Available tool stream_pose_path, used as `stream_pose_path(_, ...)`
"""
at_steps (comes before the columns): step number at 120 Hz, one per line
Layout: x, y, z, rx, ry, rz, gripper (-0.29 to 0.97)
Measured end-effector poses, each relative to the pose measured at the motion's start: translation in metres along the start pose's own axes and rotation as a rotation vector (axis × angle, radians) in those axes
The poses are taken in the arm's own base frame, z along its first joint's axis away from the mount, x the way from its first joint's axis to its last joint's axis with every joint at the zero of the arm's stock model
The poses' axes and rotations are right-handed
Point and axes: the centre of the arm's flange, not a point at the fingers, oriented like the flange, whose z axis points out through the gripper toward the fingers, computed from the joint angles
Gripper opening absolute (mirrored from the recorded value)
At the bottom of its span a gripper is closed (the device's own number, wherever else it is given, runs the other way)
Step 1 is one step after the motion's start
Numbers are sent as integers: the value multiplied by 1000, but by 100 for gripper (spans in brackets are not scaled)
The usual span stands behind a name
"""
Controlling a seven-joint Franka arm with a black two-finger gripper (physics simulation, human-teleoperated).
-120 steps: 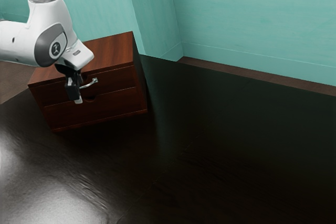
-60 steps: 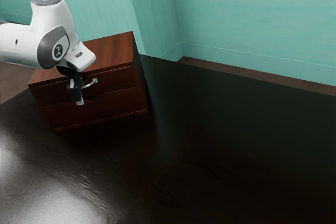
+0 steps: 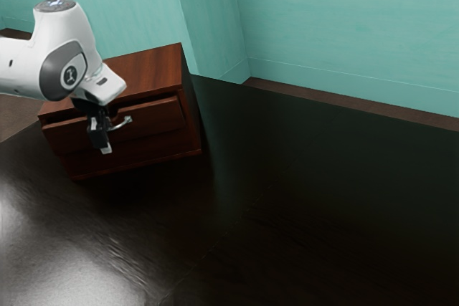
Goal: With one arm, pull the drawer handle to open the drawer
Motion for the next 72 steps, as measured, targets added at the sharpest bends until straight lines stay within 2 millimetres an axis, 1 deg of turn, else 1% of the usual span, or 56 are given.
stream_pose_path(26,-2,15,-2,-14,7,-3,52)
stream_pose_path(39,-3,24,-6,-17,14,-4,50)
stream_pose_path(56,-5,36,-5,-26,15,-3,52)
stream_pose_path(72,-6,47,-10,-27,22,-4,50)
